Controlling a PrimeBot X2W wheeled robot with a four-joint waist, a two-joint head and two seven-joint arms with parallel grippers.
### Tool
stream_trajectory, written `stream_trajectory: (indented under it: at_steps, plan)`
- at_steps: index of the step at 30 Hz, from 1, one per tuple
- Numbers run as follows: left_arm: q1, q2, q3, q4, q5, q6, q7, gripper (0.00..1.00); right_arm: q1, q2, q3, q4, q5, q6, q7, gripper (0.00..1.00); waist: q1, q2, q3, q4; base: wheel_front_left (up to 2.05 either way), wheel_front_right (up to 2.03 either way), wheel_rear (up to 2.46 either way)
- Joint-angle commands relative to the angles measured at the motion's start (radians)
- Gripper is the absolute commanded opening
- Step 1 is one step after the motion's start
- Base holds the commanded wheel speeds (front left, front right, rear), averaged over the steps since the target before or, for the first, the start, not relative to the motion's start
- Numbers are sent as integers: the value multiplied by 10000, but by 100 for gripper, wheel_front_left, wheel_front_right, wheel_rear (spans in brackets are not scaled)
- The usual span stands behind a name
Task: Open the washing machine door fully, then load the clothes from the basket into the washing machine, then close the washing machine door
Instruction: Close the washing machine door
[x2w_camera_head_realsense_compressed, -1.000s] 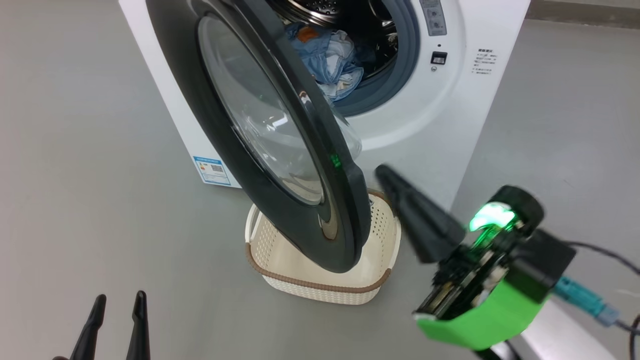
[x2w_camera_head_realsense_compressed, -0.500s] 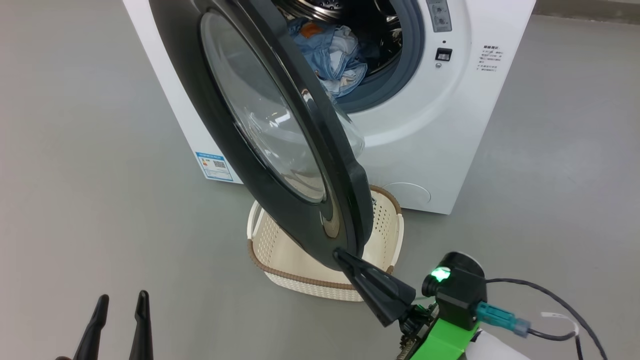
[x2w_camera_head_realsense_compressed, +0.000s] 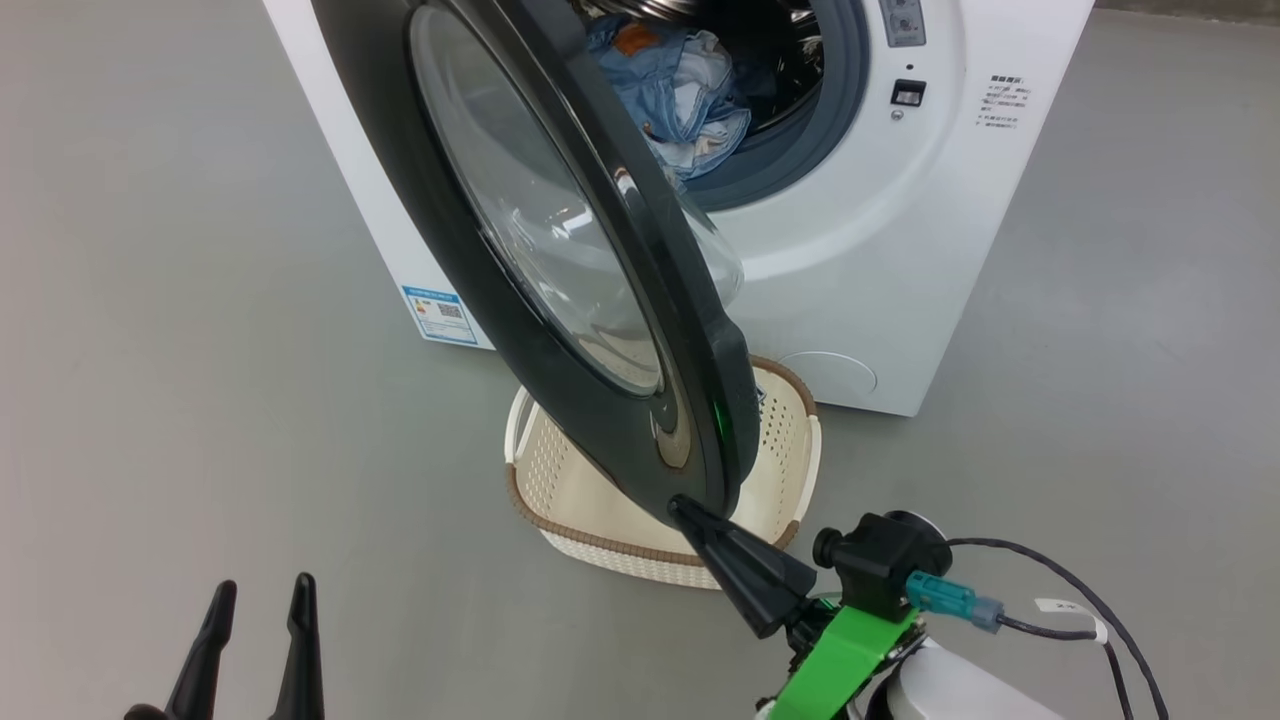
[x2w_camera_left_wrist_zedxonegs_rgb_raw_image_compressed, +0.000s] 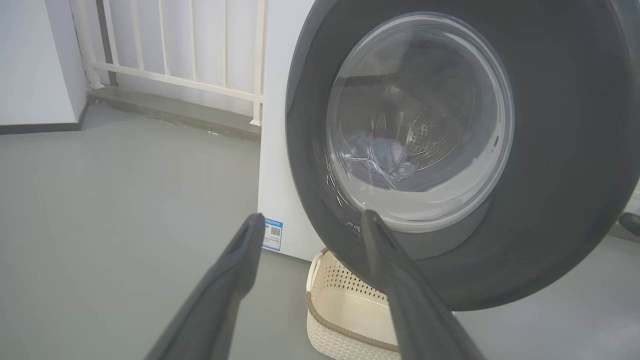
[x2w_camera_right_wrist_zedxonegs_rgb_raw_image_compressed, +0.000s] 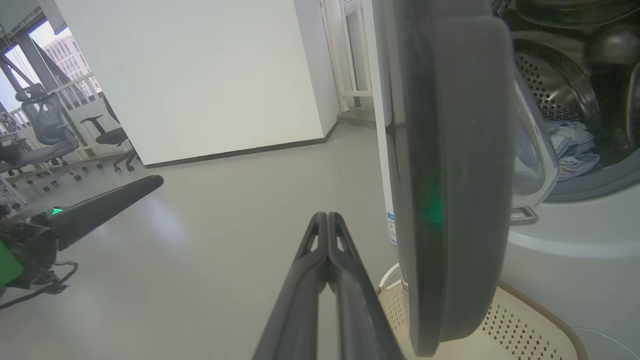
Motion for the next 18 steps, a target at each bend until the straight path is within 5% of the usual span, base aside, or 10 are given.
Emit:
stream_trajectory:
  at_steps: [1, 18]
  plan:
    - [-504, 108, 313, -250, -31, 4, -65, 100, -296, 171, 20, -113, -16, 46, -51, 0, 0, 0, 57, 43, 0, 0, 0]
    - [-855, -11, 294, -363, -24, 4, -65, 100, -800, 266, -1194, 308, -256, 46, -51, 0, 0, 0, 655, 85, 0, 0, 0]
